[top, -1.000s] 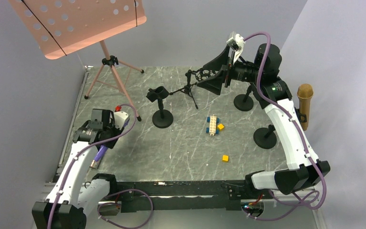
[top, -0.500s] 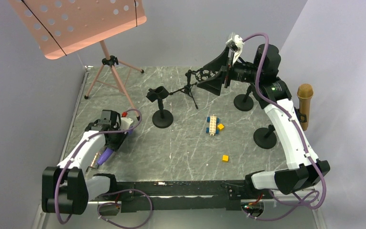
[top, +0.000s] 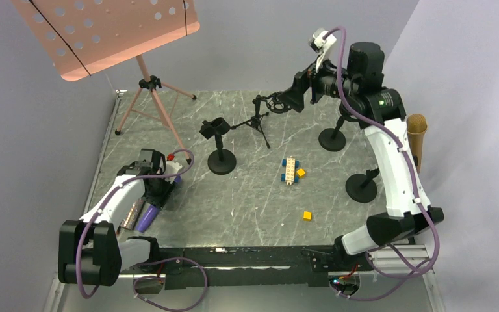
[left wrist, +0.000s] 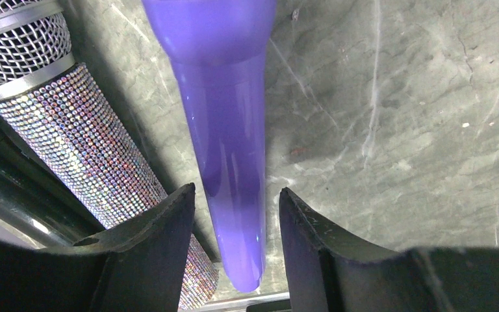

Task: Remove the microphone from the stand

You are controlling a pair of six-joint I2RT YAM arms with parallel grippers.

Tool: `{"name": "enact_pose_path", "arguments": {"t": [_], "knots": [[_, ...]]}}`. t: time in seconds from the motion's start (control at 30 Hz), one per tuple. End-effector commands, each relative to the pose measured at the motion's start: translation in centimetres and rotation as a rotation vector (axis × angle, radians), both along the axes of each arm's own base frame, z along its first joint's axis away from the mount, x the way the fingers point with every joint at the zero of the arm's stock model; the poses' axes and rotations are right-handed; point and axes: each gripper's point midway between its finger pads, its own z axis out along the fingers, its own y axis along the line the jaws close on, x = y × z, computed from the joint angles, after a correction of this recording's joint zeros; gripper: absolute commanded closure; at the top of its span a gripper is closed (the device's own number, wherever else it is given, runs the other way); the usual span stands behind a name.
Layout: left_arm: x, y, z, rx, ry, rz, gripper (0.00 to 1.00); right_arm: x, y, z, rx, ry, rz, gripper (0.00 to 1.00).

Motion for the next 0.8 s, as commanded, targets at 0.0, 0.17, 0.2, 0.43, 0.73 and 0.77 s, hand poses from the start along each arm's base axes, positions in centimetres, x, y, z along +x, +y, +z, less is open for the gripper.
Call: {"name": "enact_pose_path", "arguments": {"t": [0.0,0.17,0.2,0.43,0.73,0.77], "knots": [[1.2,-0.3,3.1,-0.024,-0.070,0.012,0.45,2.2,-4.3,-1.4,-0.181,0.076,-0.208,0.00],[2.6,-1.4,8.4,-0.089,-0.220,-0.019,0.43,4.3,-9.6,-6.1,-0.462,0.213,-0.416,0.02],[2.8,-1.6,9.4,-0.100,-0.248,-0.023,0.43,4.6,-10.9,-7.3,-0.516,0.243,-0.467,0.04],[5.0,-2.6,15.0,-0.174,-0.411,0.013,0.43,5.8,-17.2,-11.5,-0.724,0.341,-0.703,0.20],[5.9,-3.8,16.7,-0.275,-0.448,0.024,0.44,5.6,-20.6,-12.6,-0.750,0.373,-0.791,0.29],[5.9,-3.9,16.8,-0.279,-0.452,0.024,0.44,5.5,-20.7,-12.8,-0.750,0.378,-0.792,0.29]]}}
